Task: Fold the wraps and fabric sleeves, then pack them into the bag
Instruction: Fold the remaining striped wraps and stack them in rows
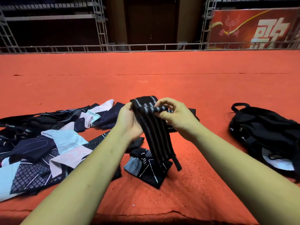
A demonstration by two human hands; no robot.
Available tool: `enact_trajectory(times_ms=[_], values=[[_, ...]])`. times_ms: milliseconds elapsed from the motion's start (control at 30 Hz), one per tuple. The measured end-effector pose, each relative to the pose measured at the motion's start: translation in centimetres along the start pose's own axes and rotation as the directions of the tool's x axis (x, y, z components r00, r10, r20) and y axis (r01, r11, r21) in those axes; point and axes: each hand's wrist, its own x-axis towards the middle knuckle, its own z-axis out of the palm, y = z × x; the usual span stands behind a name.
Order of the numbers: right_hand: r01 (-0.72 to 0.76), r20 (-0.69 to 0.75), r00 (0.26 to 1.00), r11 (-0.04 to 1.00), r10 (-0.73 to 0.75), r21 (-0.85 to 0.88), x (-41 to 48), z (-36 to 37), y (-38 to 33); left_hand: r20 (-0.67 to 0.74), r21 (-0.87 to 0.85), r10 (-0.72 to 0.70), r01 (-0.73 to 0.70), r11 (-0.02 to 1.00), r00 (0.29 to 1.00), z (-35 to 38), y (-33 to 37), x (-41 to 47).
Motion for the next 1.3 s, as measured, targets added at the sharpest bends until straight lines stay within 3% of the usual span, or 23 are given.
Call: enact_trajectory(times_ms=[100, 367, 600, 667, 800, 967, 1067, 1167, 1233, 1300], values=[[-0.049, 0.004, 0.999, 0.998, 0.049, -0.028, -0.5, 0.4, 1.1, -0.109, 0.051, 0.033, -0.028, 0.998, 0.993, -0.5, -0.2, 0.2], [-0.156, 0.046, 0.987, 0.988, 0.156, -0.011, -1.5, 1.4, 1.7, -0.067, 0.166, 0.083, -0.071, 0.984, 0.994, -0.1, -0.5, -0.2], [-0.21, 0.027, 0.976, 0.968, 0.215, -0.136, -1.9, 1.6, 2.3, -0.149, 0.243, 0.157, -0.118, 0.963, 0.976, -0.5, -1.1, -0.1], [-0.256, 0.032, 0.965, 0.962, 0.261, -0.098, -2.0, 2.1, 2.4, -0.145, 0.281, 0.16, -0.114, 0.953, 0.976, -0.7, -1.3, -0.1], [-0.317, -0.149, 0.939, 0.948, 0.311, -0.015, -1.2, 2.0, 2.1, -0.054, 0.318, 0.182, -0.156, 0.935, 0.982, -1.4, -1.3, 0.0], [-0.152, -0.167, 0.975, 0.988, 0.145, -0.024, -0.9, 2.6, 1.8, 0.104, 0.395, 0.251, -0.271, 0.877, 0.962, -0.6, -2.0, -0.4], [-0.071, -0.223, 0.971, 0.994, 0.089, 0.085, -0.5, 2.3, 1.7, 0.098, 0.442, 0.248, -0.265, 0.857, 0.964, -0.4, -2.4, -0.5], [-0.034, -0.332, 0.937, 0.973, 0.111, 0.23, 0.3, 1.3, 1.4, 0.091, 0.581, 0.076, -0.115, 0.805, 0.993, -1.5, -3.3, -0.4], [-0.02, -0.356, 0.926, 0.956, 0.128, 0.293, 0.8, 0.4, 1.2, 0.108, 0.698, -0.054, -0.037, 0.715, 0.993, -2.2, -3.9, -0.7], [0.002, -0.343, 0.932, 0.944, 0.118, 0.33, 1.0, -0.4, 1.2, 0.082, 0.79, -0.039, -0.041, 0.612, 0.996, -2.7, -3.9, -0.9]])
